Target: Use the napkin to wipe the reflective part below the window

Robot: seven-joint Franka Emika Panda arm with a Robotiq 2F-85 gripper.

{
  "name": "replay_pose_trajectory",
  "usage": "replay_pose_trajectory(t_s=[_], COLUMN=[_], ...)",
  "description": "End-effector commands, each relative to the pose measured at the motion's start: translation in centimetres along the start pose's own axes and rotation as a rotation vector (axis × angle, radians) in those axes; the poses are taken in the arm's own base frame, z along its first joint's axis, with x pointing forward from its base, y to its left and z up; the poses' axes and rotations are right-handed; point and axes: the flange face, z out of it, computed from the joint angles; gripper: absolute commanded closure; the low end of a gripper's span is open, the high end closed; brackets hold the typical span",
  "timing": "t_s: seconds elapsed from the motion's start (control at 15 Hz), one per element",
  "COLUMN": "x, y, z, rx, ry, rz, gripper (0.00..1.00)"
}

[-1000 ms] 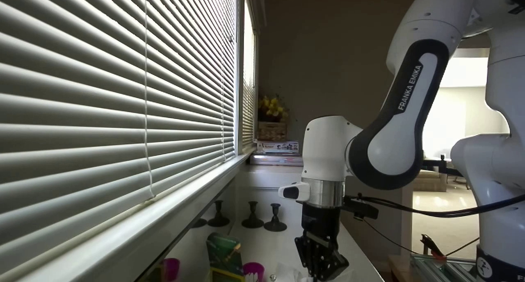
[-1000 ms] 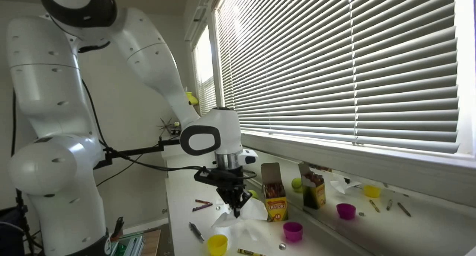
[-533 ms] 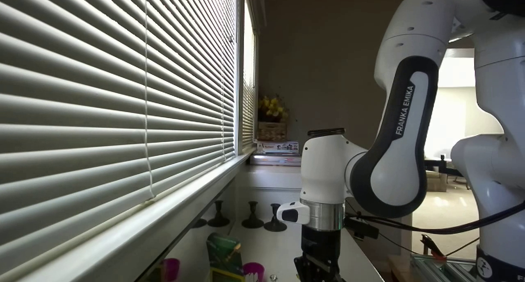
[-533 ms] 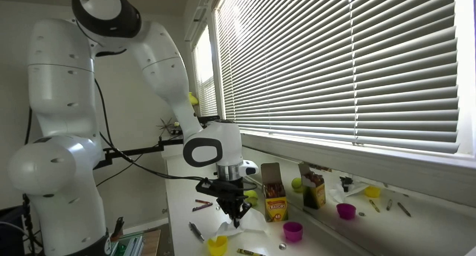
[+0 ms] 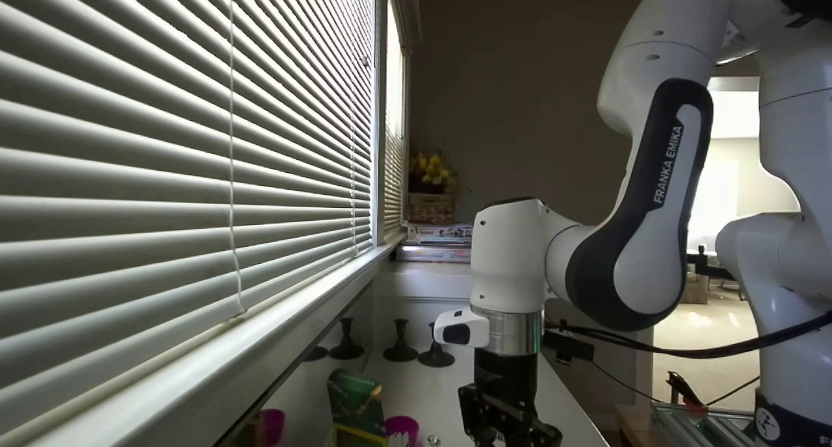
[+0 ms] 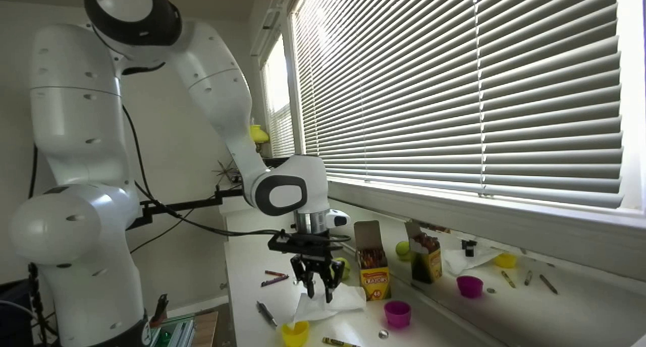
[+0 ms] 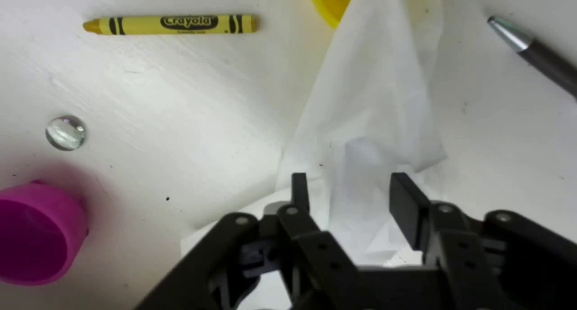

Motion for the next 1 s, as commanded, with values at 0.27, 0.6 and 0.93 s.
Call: replay_pose_trajectory(t_s=[0.27,0.6,0.93], x=[-0.7,-0.3,-0.4], y=[0.0,0.1,0.1], z=[-8.9,-10.2,-10.8], rx=[0.019,0.006,0.004], ry=[-0.021,-0.036,-0.035], rz=[0.241,0.334,0.368], gripper=[0.0,0.0,0.0])
